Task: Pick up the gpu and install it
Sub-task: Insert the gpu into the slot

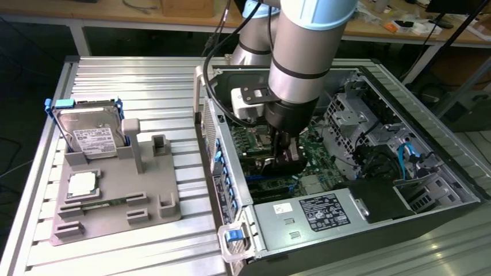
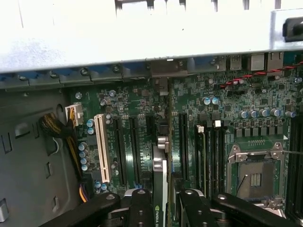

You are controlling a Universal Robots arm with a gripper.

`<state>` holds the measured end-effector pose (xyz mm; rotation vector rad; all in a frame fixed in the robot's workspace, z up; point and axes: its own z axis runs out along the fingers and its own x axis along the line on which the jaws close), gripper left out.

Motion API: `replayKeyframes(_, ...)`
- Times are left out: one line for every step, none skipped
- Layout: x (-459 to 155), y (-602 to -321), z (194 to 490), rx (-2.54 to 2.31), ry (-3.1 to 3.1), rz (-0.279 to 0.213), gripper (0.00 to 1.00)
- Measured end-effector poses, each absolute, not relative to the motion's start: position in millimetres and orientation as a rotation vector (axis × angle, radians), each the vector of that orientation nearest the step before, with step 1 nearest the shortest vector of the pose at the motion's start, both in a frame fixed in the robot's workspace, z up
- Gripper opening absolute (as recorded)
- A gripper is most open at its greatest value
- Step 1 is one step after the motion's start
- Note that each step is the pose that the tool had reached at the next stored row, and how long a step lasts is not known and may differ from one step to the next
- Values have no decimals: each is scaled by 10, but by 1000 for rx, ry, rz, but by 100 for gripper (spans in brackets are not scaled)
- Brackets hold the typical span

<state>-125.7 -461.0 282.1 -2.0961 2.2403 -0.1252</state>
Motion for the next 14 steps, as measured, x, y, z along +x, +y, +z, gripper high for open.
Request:
replayKeyframes(-1257, -4609, 2819, -2096, 2239, -127, 27)
replayKeyframes(-1257, -4608, 2818, -2095, 2237, -130, 27)
replayKeyframes(-1257, -4607, 2816, -2094, 2235, -132, 27)
replayKeyframes(-1256, -4606, 2814, -2094, 2234, -133, 27)
replayKeyframes(-1256, -4606, 2812, -2094, 2234, -133, 27)
replayKeyframes(-1256, -4606, 2812, -2094, 2234, -133, 27)
replayKeyframes(-1256, -4606, 2812, -2094, 2234, -133, 27)
replayKeyframes(-1256, -4605, 2811, -2094, 2233, -133, 27)
replayKeyframes(-1256, -4605, 2811, -2093, 2233, -132, 27)
replayKeyframes(-1256, -4605, 2811, -2093, 2233, -132, 27)
replayKeyframes(-1257, -4606, 2806, -2093, 2233, -132, 27)
replayKeyframes(-1257, -4606, 2798, -2093, 2233, -132, 27)
replayKeyframes(-1256, -4605, 2785, -2093, 2233, -132, 27)
replayKeyframes(-1256, -4605, 2779, -2093, 2233, -132, 27)
